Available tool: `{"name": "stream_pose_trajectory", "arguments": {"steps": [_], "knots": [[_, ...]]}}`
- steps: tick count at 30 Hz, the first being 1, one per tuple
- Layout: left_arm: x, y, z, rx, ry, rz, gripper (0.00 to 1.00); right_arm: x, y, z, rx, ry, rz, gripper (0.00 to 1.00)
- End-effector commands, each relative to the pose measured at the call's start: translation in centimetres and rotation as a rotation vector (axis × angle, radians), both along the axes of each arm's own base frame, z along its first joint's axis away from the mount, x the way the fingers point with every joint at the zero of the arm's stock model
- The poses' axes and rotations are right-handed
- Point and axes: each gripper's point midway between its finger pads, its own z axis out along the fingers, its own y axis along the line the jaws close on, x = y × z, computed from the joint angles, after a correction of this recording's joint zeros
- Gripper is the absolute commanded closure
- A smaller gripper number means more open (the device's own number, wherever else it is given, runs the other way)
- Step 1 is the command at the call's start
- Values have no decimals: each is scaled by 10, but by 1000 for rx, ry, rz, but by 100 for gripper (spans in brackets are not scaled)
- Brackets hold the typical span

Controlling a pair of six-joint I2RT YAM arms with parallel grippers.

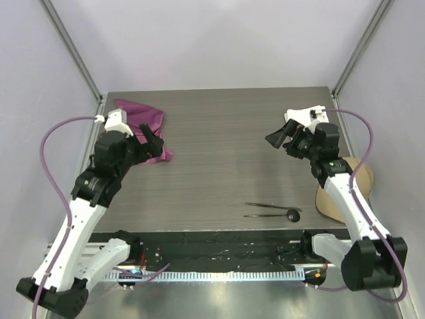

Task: Fold the napkin into a case and place the utensils inside
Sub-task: Move the crumpled napkin to the corner of the board.

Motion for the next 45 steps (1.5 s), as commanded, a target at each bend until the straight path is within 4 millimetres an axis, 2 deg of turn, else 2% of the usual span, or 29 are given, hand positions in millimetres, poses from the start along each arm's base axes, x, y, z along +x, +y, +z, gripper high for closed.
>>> {"name": "stream_pose_trajectory", "arguments": {"steps": [1, 2, 3, 5, 6, 7, 8, 9, 10, 11, 12, 13, 14, 15, 16, 17, 18, 19, 20, 21, 23, 24, 26, 28, 29, 30, 32, 40, 45], "knots": [[7, 9, -31, 59, 193, 62, 0, 22, 6, -13, -132, 54, -7, 0], [9, 15, -37, 67, 229, 99, 0, 27, 13, -16, -157, 57, 13, 0], [13, 23, -41, 68, 262, 145, 0, 42, 23, -21, -180, 76, 30, 0], [20, 47, -61, 40, 362, 236, 0, 47, 56, -24, -208, 80, 103, 0], [22, 56, -68, 7, 387, 262, 0, 62, 68, -30, -230, 93, 112, 0], [25, 56, -71, -59, 404, 249, 0, 68, 81, -29, -237, 82, 130, 0], [31, 88, -74, -113, 402, 351, 0, 66, 110, -32, -249, 78, 187, 0], [32, 98, -78, -140, 407, 376, 3, 80, 127, -15, -246, 23, 201, 0], [33, 112, -78, -154, 397, 424, 3, 88, 145, -38, -271, 58, 230, 0], [37, 134, -76, -172, 364, 499, 3, 93, 175, -22, -261, 9, 271, 0], [37, 146, -82, -181, 367, 550, 3, 96, 192, -23, -266, 6, 296, 0], [37, 157, -86, -194, 369, 594, 3, 104, 208, -54, -284, 60, 318, 0], [37, 173, -87, -221, 367, 637, 4, 110, 235, -35, -262, 14, 346, 0], [41, 182, -99, -227, 389, 661, 5, 112, 249, -45, -270, 27, 366, 1], [40, 188, -105, -238, 401, 681, 6, 116, 263, -69, -292, 55, 385, 4], [40, 196, -112, -245, 414, 697, 8, 122, 282, -57, -284, 17, 401, 5], [37, 208, -126, -253, 442, 731, 10, 114, 300, -63, -300, 24, 430, 6], [35, 215, -132, -258, 454, 752, 11, 113, 311, -67, -320, 9, 451, 10], [34, 220, -137, -255, 459, 763, 13, 120, 325, -75, -339, -1, 448, 12], [30, 227, -145, -245, 473, 774, 15, 113, 339, -79, -359, -13, 470, 15], [26, 234, -149, -231, 477, 797, 15, 119, 356, -90, -408, -44, 480, 26], [25, 234, -152, -244, 483, 799, 15, 115, 361, -100, -435, -29, 502, 30], [26, 231, -154, -274, 477, 781, 17, 115, 372, -100, -496, -83, 512, 41], [28, 230, -153, -292, 460, 778, 18, 107, 383, -115, -553, -102, 534, 46], [27, 229, -156, -293, 465, 782, 18, 108, 386, -115, -582, -129, 546, 46], [27, 230, -155, -293, 460, 783, 19, 107, 386, -125, -617, -127, 542, 46], [28, 227, -157, -303, 459, 777, 19, 103, 391, -132, -646, -135, 556, 48], [28, 222, -158, -321, 453, 754, 21, 98, 389, -171, -754, -122, 597, 52], [31, 219, -151, -328, 433, 736, 22, 101, 388, -181, -781, -125, 605, 53]]}}
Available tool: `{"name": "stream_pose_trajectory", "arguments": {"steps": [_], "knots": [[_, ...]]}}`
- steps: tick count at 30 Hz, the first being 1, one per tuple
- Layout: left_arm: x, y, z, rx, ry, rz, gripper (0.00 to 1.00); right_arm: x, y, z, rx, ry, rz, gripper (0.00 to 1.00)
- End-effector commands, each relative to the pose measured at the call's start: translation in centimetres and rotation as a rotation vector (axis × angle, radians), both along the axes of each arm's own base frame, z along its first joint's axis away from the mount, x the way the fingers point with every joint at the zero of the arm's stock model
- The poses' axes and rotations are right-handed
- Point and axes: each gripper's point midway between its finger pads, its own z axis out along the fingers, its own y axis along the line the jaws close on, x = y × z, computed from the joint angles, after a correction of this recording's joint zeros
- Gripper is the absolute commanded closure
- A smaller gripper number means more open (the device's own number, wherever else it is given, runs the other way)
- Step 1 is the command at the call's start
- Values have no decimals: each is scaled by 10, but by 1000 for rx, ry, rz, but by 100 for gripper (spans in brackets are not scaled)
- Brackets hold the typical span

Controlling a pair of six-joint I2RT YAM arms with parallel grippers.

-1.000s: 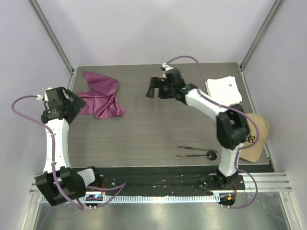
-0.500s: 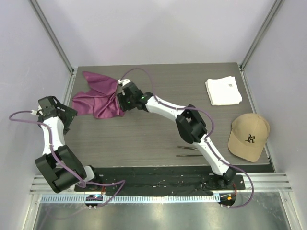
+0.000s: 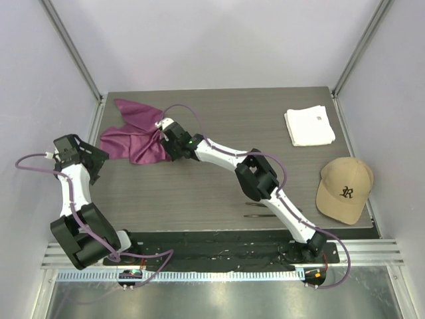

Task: Fold the napkin into a case and place the utensils inside
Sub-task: Move the crumpled napkin to the corner of the board.

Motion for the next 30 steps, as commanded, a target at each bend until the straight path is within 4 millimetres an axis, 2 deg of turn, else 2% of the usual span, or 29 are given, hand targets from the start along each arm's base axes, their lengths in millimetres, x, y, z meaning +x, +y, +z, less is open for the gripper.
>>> {"name": "stream_pose_trajectory", "arguments": {"steps": [1, 5, 11, 15, 18, 20, 21, 24, 26, 28, 29, 30], "knots": [[10, 1, 22, 19, -90, -8, 22, 10, 3, 4, -21, -49, 14, 53], [11, 1, 24, 20, -98, -8, 22, 11, 3, 0, -35, -55, 24, 53], [11, -1, 22, 7, -98, -16, 22, 16, 14, 12, -21, -93, 71, 46], [12, -1, 23, 6, -102, -19, 23, 14, 20, 9, -19, -90, 120, 39], [14, -1, 26, 7, -107, -21, 23, 12, 21, 4, -20, -78, 130, 51], [15, 0, 29, 11, -114, -23, 23, 10, 20, -5, -31, -64, 143, 54], [14, 0, 28, 10, -109, -22, 23, 11, 17, -8, -44, -63, 134, 69], [15, 1, 29, 14, -109, -25, 22, 18, 1, -15, -61, -30, 80, 94], [16, 2, 28, 17, -106, -27, 22, 18, -10, -13, -59, -6, 53, 99], [17, 2, 19, 4, -70, -33, 22, 19, -22, -9, -65, 1, 16, 99], [18, 3, 18, 3, -67, -38, 23, 15, -35, -20, -102, 18, -8, 99], [19, 3, 15, 0, -63, -45, 24, 18, -44, 1, -102, -14, -42, 99]]}}
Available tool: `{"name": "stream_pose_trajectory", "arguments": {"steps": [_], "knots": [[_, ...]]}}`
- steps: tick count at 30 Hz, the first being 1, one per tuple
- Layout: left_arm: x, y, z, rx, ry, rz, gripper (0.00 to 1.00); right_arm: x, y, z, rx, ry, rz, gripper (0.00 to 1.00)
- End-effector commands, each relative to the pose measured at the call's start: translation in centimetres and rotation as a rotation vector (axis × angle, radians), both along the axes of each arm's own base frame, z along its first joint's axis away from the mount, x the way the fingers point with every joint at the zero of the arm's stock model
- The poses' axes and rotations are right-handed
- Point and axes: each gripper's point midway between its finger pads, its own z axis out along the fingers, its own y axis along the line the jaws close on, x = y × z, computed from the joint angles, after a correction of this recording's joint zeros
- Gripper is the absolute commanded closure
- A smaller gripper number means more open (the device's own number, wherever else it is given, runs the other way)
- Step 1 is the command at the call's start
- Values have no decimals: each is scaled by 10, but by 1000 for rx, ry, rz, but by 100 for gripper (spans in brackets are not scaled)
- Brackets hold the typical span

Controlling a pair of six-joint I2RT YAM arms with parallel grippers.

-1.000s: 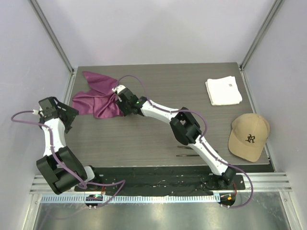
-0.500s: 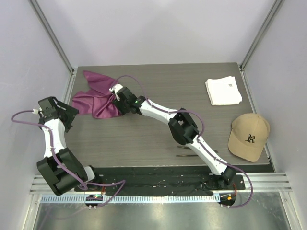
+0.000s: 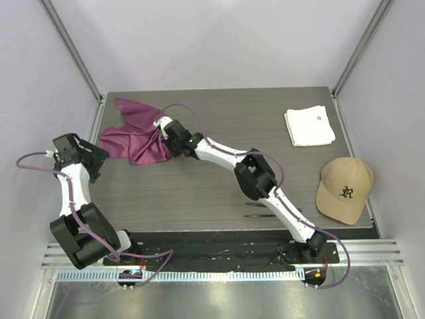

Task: Fold the napkin into a case and place the utensils inside
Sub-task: Move the crumpled napkin to the corner of the board.

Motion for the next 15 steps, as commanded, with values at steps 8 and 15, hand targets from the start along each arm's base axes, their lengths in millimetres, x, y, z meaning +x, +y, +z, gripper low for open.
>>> {"name": "stream_pose_trajectory", "arguments": {"steps": [8, 15], "knots": [[27, 10, -36, -15, 144, -76, 29, -11, -147, 37, 19, 103, -339, 99], [35, -43, -74, 7, 314, -262, 38, -16, -170, 65, 78, 85, -353, 99]]}}
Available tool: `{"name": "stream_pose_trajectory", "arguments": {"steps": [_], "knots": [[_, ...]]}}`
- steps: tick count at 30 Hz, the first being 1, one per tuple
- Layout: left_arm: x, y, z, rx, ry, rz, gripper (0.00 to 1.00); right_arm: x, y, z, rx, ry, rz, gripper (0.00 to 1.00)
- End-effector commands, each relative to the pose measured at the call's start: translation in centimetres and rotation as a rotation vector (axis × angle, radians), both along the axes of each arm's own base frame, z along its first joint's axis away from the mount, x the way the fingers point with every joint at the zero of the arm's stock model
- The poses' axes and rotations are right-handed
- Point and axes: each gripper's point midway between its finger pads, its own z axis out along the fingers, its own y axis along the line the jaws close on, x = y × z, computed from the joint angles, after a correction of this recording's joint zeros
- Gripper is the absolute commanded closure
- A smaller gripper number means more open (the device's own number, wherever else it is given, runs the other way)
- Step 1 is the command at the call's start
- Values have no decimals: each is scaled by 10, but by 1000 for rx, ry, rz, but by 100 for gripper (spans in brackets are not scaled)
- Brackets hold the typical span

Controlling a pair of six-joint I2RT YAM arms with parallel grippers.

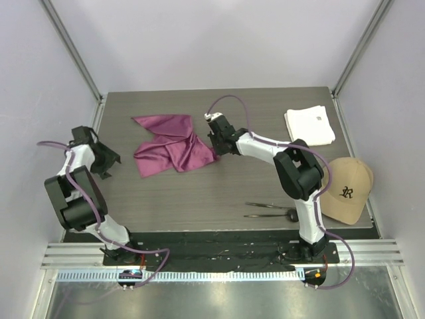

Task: Fold the napkin into a case and place the utensils inside
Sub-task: Move the crumpled napkin to the corner of the board, then pick up the crumpled napkin from the center of the board.

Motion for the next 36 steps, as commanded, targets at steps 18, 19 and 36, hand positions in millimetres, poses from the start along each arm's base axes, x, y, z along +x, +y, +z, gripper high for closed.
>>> {"name": "stream_pose_trajectory", "arguments": {"steps": [18, 19, 36], "knots": [[-16, -92, -25, 104, 113, -49, 45, 7, 33, 67, 203, -109, 26, 99], [-14, -94, -25, 99, 110, -46, 46, 7, 32, 67, 202, -110, 25, 99], [-7, -98, -47, 140, 227, 8, 55, 6, 31, 67, 194, -116, 34, 99]]}}
